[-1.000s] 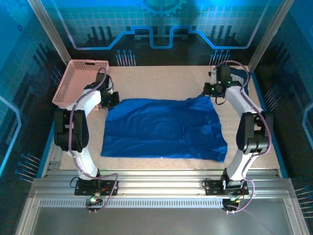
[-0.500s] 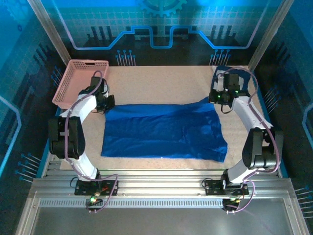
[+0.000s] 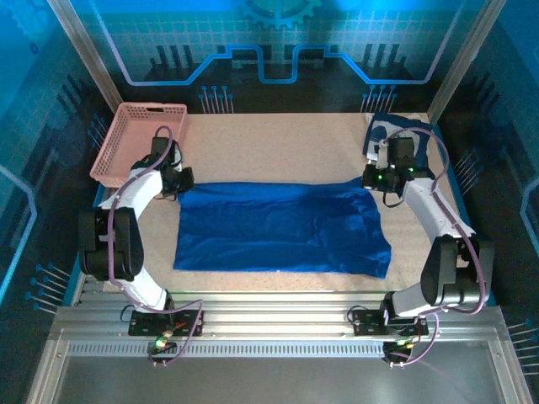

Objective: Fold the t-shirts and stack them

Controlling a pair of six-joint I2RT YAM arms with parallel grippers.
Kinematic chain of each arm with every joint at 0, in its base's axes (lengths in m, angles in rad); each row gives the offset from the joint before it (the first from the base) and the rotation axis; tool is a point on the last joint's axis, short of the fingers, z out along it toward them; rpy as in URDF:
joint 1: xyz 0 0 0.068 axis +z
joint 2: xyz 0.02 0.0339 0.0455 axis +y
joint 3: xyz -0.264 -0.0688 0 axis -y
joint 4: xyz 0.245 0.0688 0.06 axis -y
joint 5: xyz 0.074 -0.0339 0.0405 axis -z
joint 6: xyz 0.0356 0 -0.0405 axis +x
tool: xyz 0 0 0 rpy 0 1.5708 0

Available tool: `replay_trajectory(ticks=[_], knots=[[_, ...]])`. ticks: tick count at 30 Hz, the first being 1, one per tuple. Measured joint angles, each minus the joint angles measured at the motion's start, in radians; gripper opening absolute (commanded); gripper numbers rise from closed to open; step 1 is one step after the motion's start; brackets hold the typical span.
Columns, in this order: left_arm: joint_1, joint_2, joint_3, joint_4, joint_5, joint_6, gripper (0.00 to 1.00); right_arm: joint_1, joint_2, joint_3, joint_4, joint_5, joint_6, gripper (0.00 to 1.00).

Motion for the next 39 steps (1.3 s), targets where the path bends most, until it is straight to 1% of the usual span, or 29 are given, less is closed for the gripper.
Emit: replay_trajectory(ticks=[6, 16, 27, 28, 29, 31, 33, 35, 36, 37, 39], knots=[[0.000, -0.033, -0.056, 0.000, 0.000, 0.002, 0.00, 0.000, -0.071, -0.074, -0.034, 0.001, 0.024, 0.00], [0.000, -0.070, -0.163, 0.000, 0.000, -0.005, 0.00, -0.006, -0.175, -0.237, -0.087, 0.004, 0.120, 0.00], [0.000, -0.070, -0.242, 0.010, 0.000, -0.025, 0.00, -0.006, -0.245, -0.329, -0.111, 0.003, 0.175, 0.00], [0.000, -0.070, -0.248, 0.012, 0.001, -0.029, 0.02, -0.006, -0.248, -0.336, -0.113, 0.003, 0.179, 0.00], [0.000, -0.070, -0.254, 0.013, 0.001, -0.032, 0.08, -0.006, -0.249, -0.343, -0.113, 0.002, 0.183, 0.00], [0.000, -0.070, -0.268, 0.016, 0.009, -0.042, 0.17, -0.006, -0.250, -0.356, -0.113, 0.000, 0.188, 0.00], [0.000, -0.072, -0.280, 0.016, 0.016, -0.061, 0.33, -0.006, -0.256, -0.375, -0.114, 0.001, 0.197, 0.01], [0.000, -0.086, -0.288, 0.016, 0.016, -0.082, 0.42, -0.006, -0.271, -0.397, -0.114, 0.001, 0.205, 0.06], [0.001, -0.099, -0.291, 0.016, 0.016, -0.090, 0.50, -0.006, -0.280, -0.407, -0.116, 0.002, 0.209, 0.09], [0.001, -0.114, -0.293, 0.016, 0.016, -0.102, 0.54, -0.006, -0.286, -0.415, -0.118, 0.002, 0.214, 0.13], [0.002, -0.153, -0.293, 0.012, 0.003, -0.124, 0.60, -0.007, -0.297, -0.429, -0.121, 0.005, 0.227, 0.21]])
